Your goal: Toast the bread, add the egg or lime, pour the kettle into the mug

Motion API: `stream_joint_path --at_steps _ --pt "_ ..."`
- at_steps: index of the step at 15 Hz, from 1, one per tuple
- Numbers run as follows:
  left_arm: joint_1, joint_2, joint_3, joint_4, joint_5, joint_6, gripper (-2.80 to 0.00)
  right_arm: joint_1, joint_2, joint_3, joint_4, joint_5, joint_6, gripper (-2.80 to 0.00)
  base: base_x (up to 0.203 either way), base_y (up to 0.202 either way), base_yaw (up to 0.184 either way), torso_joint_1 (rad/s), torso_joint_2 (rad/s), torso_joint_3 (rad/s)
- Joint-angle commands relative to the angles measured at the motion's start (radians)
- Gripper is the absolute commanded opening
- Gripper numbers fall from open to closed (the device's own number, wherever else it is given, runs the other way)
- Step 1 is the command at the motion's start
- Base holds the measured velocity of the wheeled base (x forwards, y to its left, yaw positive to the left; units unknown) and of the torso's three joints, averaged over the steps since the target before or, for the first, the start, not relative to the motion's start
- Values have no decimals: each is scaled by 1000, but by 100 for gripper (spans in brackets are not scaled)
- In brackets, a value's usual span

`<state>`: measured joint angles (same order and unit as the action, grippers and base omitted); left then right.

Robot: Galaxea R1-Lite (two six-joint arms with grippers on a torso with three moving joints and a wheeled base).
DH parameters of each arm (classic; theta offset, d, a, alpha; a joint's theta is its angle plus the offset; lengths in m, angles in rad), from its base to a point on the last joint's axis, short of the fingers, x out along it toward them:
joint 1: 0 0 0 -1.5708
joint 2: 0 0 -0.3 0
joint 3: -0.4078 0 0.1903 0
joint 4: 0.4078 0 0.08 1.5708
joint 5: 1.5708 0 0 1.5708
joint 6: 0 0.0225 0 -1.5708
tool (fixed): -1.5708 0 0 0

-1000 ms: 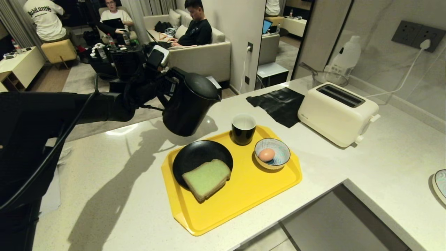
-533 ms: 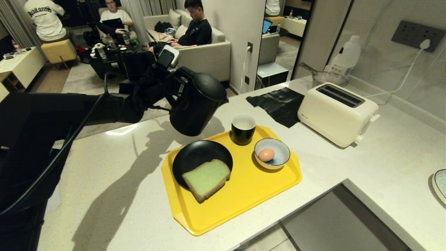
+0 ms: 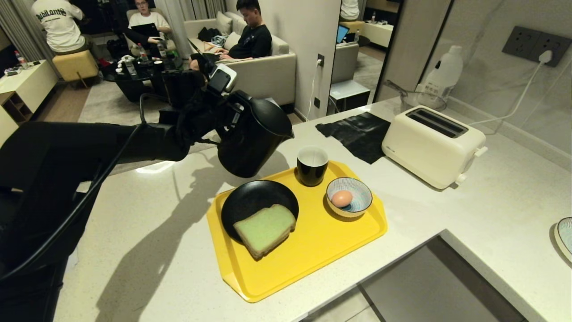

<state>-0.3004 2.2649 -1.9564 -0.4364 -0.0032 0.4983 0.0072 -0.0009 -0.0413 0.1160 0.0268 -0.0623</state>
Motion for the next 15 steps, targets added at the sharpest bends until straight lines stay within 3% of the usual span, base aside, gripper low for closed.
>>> stream_joint_path --at_steps 1,8,15 --pt "-14 18 -9 -22 31 2 -280 0 1 0 1 1 -1 -280 0 0 0 0 0 0" --pt "-57 31 -9 -53 83 7 -280 0 1 0 1 1 -1 -280 0 0 0 0 0 0" --pt "-49 35 -9 -53 85 111 -280 0 1 0 1 1 -1 -280 0 0 0 0 0 0"
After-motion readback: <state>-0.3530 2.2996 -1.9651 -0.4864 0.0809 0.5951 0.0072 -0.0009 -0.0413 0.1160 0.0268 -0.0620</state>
